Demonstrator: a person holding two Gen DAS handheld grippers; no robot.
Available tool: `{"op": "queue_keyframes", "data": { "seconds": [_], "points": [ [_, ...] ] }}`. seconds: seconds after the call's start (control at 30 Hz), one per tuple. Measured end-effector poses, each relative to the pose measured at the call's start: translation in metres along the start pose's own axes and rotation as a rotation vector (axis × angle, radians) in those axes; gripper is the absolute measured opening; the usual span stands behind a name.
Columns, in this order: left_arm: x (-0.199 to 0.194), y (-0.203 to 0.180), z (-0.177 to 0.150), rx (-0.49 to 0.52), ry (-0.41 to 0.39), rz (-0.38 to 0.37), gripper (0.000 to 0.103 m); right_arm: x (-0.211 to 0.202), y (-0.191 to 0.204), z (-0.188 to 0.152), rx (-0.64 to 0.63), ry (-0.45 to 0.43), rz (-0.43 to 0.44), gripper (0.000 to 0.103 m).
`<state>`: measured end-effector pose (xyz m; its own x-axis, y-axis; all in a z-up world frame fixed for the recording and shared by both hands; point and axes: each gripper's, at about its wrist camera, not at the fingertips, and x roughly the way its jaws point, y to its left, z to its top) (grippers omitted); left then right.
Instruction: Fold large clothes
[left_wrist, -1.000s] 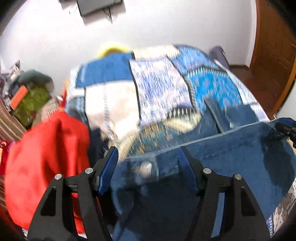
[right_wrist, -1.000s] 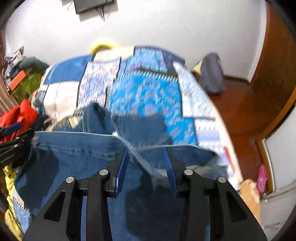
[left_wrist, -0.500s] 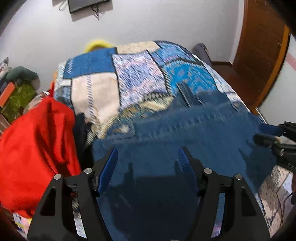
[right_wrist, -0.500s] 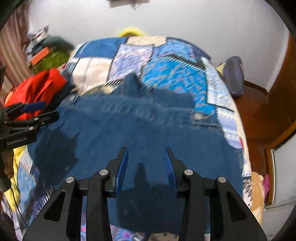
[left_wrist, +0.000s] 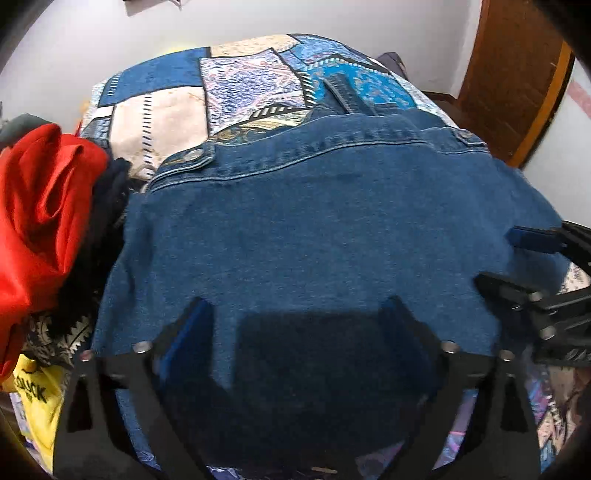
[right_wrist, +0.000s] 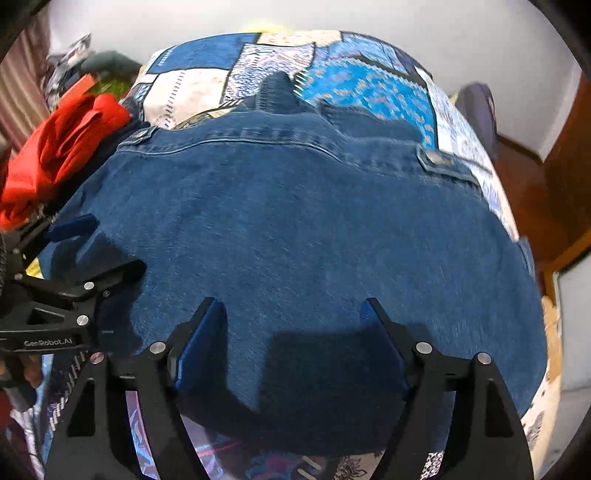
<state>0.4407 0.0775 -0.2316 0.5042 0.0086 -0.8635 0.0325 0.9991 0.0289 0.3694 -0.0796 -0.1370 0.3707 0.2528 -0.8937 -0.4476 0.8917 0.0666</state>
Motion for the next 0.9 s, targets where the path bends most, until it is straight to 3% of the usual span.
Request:
{"op": "queue_keyframes", "data": {
  "seconds": [0.23,0.4,0.53,0.63,0.8,0.9],
  "points": [
    [-0.009,0.013,-0.013,-0.032,-0.008,-0.008,0.097,-0.011,-0.025,-0.009,0.066,0.005,0.0,0.075],
    [-0.02,0.034,-0.023,-0.109,-0.017,-0.01,0.097,-0.022,-0.045,-0.025,0.095,0.006,-0.082,0.075],
    [-0.027,0.05,-0.032,-0.142,-0.014,0.038,0.097,-0.035,-0.067,-0.035,0.15,-0.015,-0.047,0.075],
    [-0.033,0.063,-0.04,-0.17,-0.019,0.08,0.097,-0.041,-0.072,-0.039,0.149,-0.02,-0.124,0.075],
    [-0.043,0.085,-0.061,-0.275,-0.014,0.098,0.097,-0.048,-0.082,-0.047,0.188,-0.019,-0.116,0.075],
    [-0.046,0.1,-0.074,-0.347,0.002,0.07,0.097,-0.051,-0.079,-0.048,0.183,-0.017,-0.132,0.075]
  ]
}}
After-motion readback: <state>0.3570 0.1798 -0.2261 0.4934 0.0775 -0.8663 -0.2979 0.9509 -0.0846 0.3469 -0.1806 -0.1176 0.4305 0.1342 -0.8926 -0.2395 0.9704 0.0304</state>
